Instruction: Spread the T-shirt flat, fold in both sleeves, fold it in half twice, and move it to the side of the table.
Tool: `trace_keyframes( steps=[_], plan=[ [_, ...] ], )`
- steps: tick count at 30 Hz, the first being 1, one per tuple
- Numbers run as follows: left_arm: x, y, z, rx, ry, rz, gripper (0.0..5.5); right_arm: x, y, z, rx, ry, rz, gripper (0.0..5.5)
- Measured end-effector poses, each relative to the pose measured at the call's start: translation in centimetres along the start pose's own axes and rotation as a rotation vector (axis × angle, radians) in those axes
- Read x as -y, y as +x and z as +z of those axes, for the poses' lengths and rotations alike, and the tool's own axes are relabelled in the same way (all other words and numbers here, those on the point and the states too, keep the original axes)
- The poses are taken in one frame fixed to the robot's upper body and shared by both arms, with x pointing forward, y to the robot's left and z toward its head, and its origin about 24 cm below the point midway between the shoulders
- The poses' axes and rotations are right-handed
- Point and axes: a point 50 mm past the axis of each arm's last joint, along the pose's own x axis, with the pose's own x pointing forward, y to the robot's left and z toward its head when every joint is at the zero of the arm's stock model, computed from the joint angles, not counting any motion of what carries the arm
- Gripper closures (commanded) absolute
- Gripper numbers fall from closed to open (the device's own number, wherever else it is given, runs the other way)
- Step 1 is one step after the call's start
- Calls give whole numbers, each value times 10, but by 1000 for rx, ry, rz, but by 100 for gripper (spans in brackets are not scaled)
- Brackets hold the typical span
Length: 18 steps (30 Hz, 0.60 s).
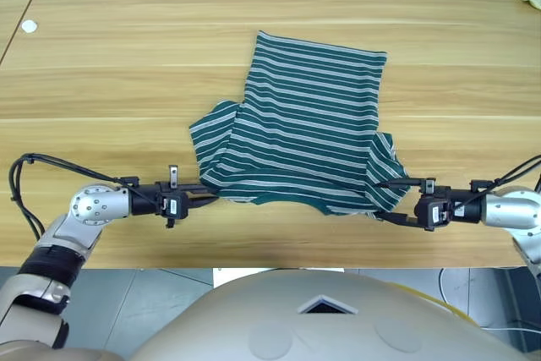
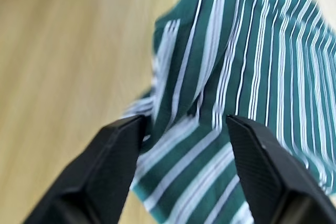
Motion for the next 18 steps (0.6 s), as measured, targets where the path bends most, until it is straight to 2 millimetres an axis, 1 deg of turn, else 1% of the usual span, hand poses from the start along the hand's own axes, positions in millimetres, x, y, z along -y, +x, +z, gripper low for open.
trace_keyframes(
  steps=[3, 6, 8, 9, 10, 12, 13, 14, 15, 16, 17, 18],
  plan=[
    [-9, -4, 10, 102, -35, 46, 390, 7, -3, 8, 41, -17, -38, 152],
    [-19, -10, 18, 194, -66, 112, 353, 15, -1, 6, 24, -19, -81, 109],
    [-21, -13, 23, 257, -84, 127, 319, 18, 2, 7, 28, -21, -105, 72],
    [-21, -15, 26, 280, -87, 122, 311, 17, 3, 10, 51, -24, -97, 64],
    [-20, -16, 26, 291, -100, 110, 289, 14, 3, 16, 92, -24, -82, 40],
    [-15, -20, 26, 297, -122, 87, 259, 7, 1, 29, 190, -14, -61, 10],
    [-16, -22, 25, 299, -126, 81, 251, 8, -3, 34, 227, -14, -69, 10],
    [-18, -23, 25, 300, -125, 97, 228, 12, -7, 35, 237, -18, -88, 10],
    [-22, -24, 23, 296, -129, 116, 225, 16, -11, 34, 225, -15, -113, 10],
    [-27, -24, 20, 289, -126, 132, 201, 24, -14, 28, 181, -9, -151, 10],
    [-32, -24, 19, 287, -122, 154, 195, 31, -15, 17, 104, -1, -196, 10],
    [-35, -24, 19, 289, -113, 167, 174, 37, -15, 4, 3, 5, -225, 10]
  ],
)
